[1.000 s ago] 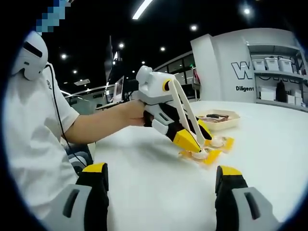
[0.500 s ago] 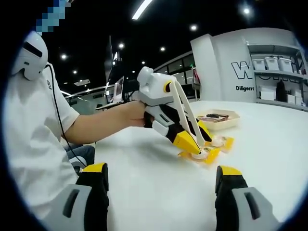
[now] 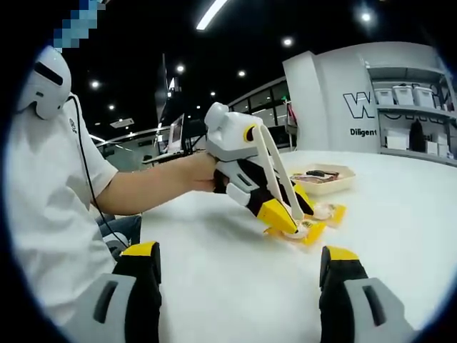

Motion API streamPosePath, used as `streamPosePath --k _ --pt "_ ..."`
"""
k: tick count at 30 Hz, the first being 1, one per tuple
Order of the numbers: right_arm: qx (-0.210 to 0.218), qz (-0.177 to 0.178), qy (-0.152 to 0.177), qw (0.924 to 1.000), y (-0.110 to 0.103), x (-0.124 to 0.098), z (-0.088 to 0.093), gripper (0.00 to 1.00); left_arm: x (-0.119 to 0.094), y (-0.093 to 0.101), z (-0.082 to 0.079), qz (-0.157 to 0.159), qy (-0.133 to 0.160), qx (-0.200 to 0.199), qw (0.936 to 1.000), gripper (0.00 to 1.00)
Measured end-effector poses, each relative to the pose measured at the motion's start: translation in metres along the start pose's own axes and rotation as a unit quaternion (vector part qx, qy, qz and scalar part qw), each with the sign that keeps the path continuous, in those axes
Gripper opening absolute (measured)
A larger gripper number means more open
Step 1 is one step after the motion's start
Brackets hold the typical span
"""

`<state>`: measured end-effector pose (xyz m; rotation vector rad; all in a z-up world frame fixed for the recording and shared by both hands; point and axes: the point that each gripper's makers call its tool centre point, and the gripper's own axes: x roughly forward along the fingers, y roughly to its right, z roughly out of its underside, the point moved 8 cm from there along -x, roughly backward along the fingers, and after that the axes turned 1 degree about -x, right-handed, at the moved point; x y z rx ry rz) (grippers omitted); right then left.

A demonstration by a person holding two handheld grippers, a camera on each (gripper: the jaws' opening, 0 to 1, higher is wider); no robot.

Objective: Place the target food into the container with the food tongs after gripping and lifting it, then release it inside without dropping or visibly crushing the food.

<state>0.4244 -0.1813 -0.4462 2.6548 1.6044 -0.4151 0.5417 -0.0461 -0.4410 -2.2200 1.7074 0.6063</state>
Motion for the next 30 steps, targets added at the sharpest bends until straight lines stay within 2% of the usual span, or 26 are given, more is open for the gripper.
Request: streamPosePath --k 30 --pt "0.001 -0.001 0.000 1.0000 -0.0013 -0.0012 0.0011 0.93 0.0002 0.0041 0.0027 -0.007 0.014 0.010 0.9998 0.21"
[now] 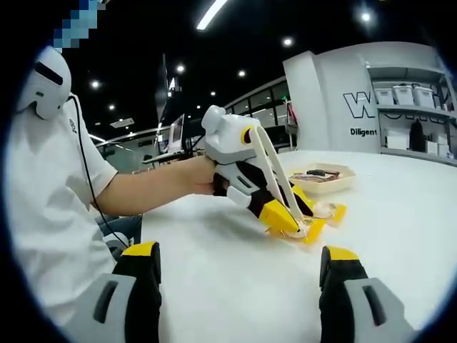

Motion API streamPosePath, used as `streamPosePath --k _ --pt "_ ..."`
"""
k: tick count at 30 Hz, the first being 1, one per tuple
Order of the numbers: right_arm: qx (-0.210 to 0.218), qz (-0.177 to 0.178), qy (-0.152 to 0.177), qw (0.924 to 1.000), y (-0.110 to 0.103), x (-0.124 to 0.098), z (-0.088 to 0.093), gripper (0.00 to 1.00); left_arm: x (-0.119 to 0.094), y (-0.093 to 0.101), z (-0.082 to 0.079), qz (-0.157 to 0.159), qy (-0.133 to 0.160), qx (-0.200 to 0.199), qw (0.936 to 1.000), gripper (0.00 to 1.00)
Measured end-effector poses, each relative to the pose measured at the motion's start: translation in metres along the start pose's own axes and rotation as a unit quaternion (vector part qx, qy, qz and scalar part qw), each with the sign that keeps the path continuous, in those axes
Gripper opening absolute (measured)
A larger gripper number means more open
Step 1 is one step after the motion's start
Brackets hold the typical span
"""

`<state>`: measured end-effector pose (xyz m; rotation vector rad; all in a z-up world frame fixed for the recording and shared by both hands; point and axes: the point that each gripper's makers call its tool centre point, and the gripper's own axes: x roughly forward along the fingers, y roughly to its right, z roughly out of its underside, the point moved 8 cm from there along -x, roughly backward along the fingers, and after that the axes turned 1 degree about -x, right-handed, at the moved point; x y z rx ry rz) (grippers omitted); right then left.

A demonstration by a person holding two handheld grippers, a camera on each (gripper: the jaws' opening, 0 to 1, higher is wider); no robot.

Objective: Place the target food into the container with the food tongs after gripping and lifting it, then release it inside without dropping or visibly crushing the food.

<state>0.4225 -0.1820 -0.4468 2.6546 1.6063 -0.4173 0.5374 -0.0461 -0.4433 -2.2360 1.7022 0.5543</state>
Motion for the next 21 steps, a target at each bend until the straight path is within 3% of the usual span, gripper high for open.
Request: streamPosePath --k 21 --pt "-0.001 0.000 0.001 1.0000 0.000 -0.001 -0.001 0.93 -0.019 0.002 -0.005 0.010 0.015 -0.009 0.9998 0.17"
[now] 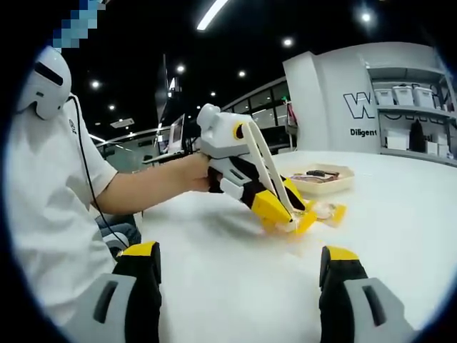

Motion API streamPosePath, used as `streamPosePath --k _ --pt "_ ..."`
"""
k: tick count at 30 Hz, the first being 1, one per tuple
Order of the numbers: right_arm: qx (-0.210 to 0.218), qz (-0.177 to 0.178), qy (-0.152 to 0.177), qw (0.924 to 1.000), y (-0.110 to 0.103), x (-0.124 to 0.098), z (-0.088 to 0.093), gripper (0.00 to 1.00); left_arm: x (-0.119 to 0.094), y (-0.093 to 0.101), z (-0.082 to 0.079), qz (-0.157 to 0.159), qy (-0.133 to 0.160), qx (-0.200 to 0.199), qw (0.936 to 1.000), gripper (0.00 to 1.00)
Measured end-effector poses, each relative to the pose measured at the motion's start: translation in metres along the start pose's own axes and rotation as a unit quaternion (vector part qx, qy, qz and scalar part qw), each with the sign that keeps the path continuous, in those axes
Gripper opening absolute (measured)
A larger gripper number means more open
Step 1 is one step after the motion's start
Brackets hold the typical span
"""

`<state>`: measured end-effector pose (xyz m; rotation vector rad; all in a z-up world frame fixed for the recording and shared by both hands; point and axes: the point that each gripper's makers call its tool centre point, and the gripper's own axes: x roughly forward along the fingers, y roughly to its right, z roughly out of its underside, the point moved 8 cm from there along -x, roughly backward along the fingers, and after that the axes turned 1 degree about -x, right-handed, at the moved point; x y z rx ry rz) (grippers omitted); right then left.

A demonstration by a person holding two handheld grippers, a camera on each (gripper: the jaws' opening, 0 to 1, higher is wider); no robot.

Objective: Place the target food into the container with the food tongs after gripping and lifting it, then release it inside without dropping or visibly crushing the food.

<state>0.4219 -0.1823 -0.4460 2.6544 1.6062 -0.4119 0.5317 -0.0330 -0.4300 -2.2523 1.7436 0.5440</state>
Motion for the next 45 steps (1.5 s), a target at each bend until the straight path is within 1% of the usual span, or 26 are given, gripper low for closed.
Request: streamPosePath --k 5,17,28,34,45 --pt "0.000 0.000 0.000 1.0000 0.000 0.000 -0.001 0.92 -0.008 -0.001 -0.004 -0.002 0.000 0.006 1.0000 0.17" --pt "-0.002 0.001 0.001 1.0000 0.000 0.000 -0.001 0.92 -0.028 -0.010 -0.009 -0.006 0.001 0.009 0.9999 0.17" --pt "-0.002 0.001 0.001 1.0000 -0.001 -0.001 -0.001 0.92 -0.040 -0.016 -0.017 -0.010 0.006 0.013 0.9998 0.17" --pt "-0.003 0.001 0.002 1.0000 -0.001 0.000 -0.002 0.92 -0.045 -0.019 -0.020 -0.013 0.002 0.018 0.9998 0.17" --pt "-0.005 0.001 0.002 1.0000 0.001 0.000 -0.004 0.92 -0.054 -0.029 -0.030 -0.020 0.003 0.022 0.9995 0.17"
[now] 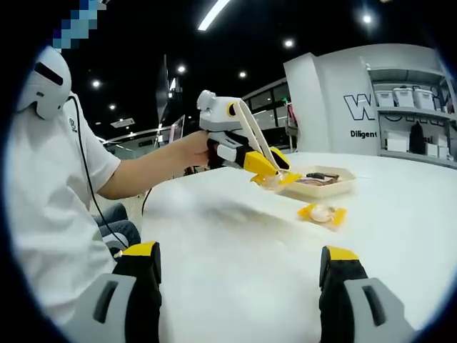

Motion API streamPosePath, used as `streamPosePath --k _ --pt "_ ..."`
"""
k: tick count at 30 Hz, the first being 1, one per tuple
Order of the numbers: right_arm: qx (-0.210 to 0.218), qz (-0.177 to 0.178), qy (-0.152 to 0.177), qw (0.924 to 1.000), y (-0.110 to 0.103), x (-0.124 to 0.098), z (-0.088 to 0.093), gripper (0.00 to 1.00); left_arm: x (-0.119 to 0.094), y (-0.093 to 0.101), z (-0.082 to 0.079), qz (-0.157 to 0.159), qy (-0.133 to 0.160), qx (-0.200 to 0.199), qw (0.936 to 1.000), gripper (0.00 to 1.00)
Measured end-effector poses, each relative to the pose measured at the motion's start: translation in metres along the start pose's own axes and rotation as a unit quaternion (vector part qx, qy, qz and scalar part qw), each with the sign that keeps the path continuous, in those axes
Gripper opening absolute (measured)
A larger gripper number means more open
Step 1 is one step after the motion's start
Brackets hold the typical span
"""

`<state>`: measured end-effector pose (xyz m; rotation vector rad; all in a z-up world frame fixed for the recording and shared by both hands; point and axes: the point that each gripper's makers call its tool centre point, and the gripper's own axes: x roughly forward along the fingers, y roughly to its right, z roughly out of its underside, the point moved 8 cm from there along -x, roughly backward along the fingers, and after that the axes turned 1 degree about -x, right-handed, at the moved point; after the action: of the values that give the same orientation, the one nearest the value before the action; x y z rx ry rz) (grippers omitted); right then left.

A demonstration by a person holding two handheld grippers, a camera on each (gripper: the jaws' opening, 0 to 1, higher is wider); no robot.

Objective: Place the target food into the container with the food tongs after gripping and lifting it, then release it inside without dropping or visibly crushing the food.

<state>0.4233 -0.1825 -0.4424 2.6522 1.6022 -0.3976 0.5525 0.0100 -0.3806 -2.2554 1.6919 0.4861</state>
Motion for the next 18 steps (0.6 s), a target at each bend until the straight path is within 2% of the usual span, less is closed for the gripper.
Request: streamPosePath --k 18 --pt "0.000 0.004 -0.001 1.0000 0.001 -0.002 0.000 0.92 -0.006 -0.027 -0.005 -0.014 -0.007 0.002 0.9999 0.16"
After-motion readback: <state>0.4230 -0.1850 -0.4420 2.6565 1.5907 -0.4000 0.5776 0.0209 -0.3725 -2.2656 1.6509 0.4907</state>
